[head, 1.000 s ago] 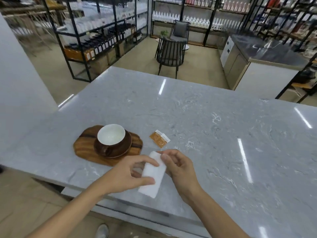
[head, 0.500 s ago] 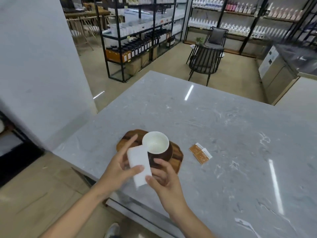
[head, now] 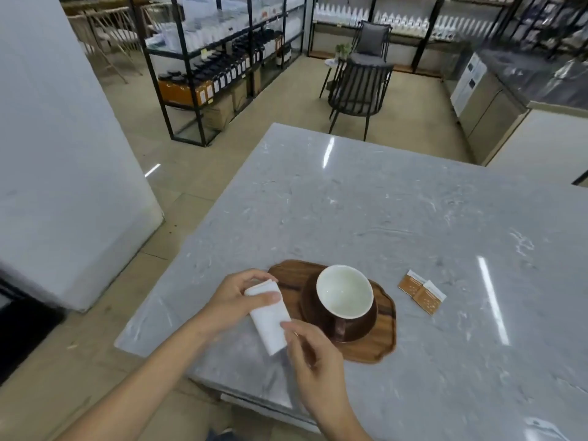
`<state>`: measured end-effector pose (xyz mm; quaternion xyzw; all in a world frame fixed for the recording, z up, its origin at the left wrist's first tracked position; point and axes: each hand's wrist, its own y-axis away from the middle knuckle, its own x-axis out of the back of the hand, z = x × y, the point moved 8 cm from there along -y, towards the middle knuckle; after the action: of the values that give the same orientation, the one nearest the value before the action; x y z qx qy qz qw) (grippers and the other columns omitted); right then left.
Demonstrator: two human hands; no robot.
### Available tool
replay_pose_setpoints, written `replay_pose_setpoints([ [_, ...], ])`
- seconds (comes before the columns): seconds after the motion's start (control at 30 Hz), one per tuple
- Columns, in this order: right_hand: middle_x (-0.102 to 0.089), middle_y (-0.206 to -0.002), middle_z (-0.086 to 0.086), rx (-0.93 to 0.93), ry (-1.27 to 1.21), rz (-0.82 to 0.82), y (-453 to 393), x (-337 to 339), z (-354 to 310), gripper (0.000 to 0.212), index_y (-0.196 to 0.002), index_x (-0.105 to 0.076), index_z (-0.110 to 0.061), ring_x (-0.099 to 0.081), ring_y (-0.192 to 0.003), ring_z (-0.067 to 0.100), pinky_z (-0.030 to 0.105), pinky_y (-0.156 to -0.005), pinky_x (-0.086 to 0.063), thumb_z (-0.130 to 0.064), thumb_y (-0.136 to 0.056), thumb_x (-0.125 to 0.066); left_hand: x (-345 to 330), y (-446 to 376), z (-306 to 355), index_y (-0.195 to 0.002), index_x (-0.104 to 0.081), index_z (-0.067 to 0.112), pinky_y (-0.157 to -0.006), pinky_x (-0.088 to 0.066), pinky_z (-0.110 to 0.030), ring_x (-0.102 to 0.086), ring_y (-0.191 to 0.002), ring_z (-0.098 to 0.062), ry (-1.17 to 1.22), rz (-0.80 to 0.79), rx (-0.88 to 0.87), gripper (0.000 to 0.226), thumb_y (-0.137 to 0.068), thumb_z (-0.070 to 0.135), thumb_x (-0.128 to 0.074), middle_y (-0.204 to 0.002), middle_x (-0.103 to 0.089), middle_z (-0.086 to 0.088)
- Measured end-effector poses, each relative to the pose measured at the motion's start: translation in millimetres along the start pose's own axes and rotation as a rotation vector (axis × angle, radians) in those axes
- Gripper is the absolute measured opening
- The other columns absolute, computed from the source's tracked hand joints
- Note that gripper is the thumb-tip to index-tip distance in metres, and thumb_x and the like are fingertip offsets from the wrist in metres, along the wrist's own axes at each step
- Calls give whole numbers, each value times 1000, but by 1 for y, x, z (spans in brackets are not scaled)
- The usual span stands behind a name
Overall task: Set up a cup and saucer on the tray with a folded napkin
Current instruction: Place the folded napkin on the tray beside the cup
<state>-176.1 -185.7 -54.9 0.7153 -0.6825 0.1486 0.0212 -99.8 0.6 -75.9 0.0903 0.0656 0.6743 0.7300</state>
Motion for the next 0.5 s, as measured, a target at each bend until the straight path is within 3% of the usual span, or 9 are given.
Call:
replay_pose_setpoints([
  [0.17,-55,-127,2,76,178,135,-3,-26,-2,37,-117,-73,-18,-59,-120,6,13,-90,-53,-7,-82,-79,-3,-52,9,-103,-75,21,-88,-52,-17,-69,-102,-4,-243,-149,-85,37,-70,20,-90,-109,-76,4],
  [0.37,-56,-124,1,-7,429,277,-12,-35,16,39,-116,-73,-22,-53,-108,-15,1,-88,-42,-3,-82,-77,-23,-84,15,-111,-72,29,-97,-53,-27,-65,-104,4,-542,-285,-220,36,-77,25,-85,-111,-72,16],
  [0.43,-57,-123,2,-21,492,270,-12,-38,23,40,-118,-72,-22,-55,-102,-10,5,-84,-46,-4,-82,-77,-34,-85,19,-116,-69,30,-97,-52,-29,-63,-105,1,-595,-310,-293,42,-77,29,-83,-109,-70,17],
  [0.5,-57,-124,3,-11,570,269,-10,-42,25,41,-121,-69,-23,-59,-99,0,18,-73,-56,-8,-82,-76,-41,-84,22,-118,-67,31,-95,-51,-32,-60,-106,-8,-683,-310,-398,42,-78,34,-80,-105,-67,16],
])
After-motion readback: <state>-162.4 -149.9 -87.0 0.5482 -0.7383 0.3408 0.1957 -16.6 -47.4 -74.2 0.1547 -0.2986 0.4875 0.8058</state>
